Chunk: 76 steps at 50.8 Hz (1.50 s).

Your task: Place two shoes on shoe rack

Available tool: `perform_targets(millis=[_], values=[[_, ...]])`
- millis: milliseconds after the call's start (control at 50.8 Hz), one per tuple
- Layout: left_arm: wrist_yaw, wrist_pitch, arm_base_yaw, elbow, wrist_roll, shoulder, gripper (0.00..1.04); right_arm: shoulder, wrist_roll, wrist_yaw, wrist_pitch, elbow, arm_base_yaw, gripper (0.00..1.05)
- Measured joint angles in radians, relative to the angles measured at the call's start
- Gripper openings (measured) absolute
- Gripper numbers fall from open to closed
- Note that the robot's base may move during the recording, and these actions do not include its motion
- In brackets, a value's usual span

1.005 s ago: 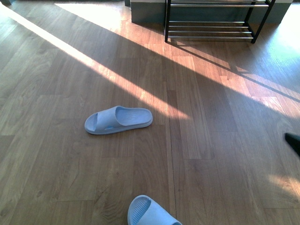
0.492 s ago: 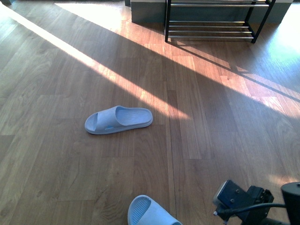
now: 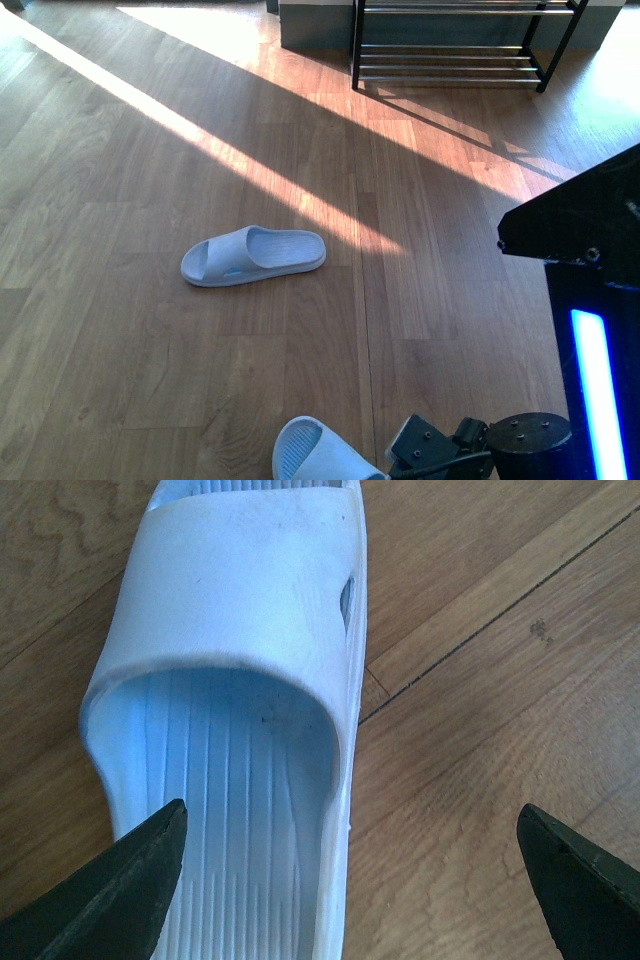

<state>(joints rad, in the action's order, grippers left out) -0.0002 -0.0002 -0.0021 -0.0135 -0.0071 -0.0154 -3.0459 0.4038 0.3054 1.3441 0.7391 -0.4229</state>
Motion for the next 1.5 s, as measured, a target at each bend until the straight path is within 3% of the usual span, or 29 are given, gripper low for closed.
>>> perform_targets(millis=[355, 709, 906, 1103, 1438, 1497], values=[[0.0, 0.0, 0.0, 0.0, 0.0, 0.0, 0.95, -0.073, -0.091, -0.013, -0.039, 0.164, -0.032, 0.93], [0.0, 0.0, 0.0, 0.0, 0.0, 0.0, 0.95, -0.071, -0.151, 0.045, -0.099, 0.216, -0.039, 0.27], [0.0, 0.0, 0.0, 0.0, 0.0, 0.0, 0.95, -0.052, -0.201, -0.004, -0.043, 0.204, -0.019, 0.01], [0.0, 0.0, 0.0, 0.0, 0.0, 0.0, 0.95, 0.013, -0.257, -0.126, 0.053, 0.156, 0.023, 0.02], [0.0, 0.0, 0.0, 0.0, 0.0, 0.0, 0.95, 0.019, -0.257, -0.132, 0.054, 0.153, 0.034, 0.02], [0.001, 0.0, 0.0, 0.0, 0.0, 0.0, 0.95, 0.188, -0.326, -0.184, 0.011, -0.021, 0.131, 0.01]])
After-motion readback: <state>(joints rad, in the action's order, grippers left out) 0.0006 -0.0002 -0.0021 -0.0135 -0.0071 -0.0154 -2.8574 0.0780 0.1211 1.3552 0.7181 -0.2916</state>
